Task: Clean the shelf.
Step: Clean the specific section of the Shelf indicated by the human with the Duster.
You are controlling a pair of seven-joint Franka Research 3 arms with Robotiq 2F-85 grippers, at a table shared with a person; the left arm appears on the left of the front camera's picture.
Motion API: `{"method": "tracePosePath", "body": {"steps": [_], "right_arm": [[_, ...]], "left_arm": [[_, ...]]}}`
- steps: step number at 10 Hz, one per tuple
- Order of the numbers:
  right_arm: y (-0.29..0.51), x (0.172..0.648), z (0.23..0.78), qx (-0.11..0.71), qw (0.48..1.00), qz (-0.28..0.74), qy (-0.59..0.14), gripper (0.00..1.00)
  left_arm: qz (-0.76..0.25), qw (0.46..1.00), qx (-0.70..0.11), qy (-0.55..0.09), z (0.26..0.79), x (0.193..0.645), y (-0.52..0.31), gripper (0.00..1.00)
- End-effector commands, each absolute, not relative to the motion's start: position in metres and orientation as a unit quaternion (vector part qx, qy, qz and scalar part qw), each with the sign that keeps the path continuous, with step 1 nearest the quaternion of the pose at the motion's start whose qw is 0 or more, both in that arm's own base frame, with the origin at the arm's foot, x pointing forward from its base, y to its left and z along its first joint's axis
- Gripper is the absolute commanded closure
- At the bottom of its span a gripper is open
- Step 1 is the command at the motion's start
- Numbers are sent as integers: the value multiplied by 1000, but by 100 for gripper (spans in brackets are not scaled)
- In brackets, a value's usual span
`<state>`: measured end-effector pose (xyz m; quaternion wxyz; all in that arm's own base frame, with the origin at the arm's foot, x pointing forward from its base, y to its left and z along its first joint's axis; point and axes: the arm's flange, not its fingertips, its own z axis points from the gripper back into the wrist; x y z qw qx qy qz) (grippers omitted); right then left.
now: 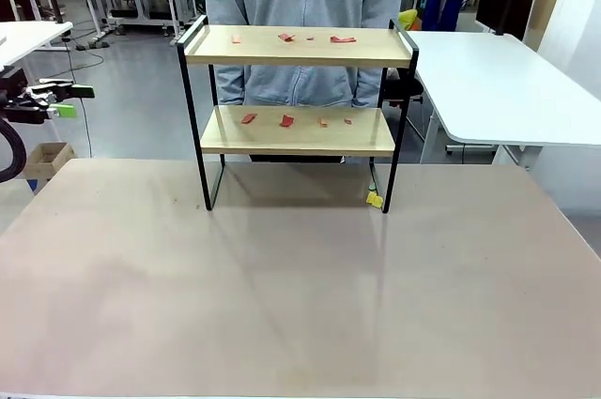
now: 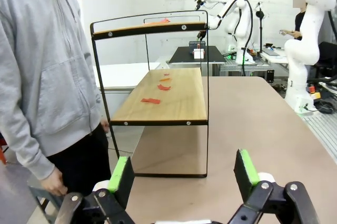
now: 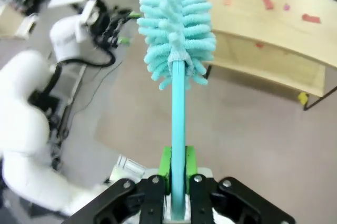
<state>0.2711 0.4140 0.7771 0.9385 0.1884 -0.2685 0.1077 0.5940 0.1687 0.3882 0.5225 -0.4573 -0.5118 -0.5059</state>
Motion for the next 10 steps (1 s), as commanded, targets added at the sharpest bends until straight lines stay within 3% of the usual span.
{"method": "tracePosePath", "body": {"steps": [1,6,10], "right_arm": [[465,306,783,134,950,27,-282,87],[523,355,741,86,950,-11,-301,87],[498,347,705,79,955,5,-286,87]], "left_arm": [[-514,519,-453,-511,390,593,169,0],[-514,519,-453,-511,390,593,169,0],[-514,519,-453,-511,390,593,169,0]]}}
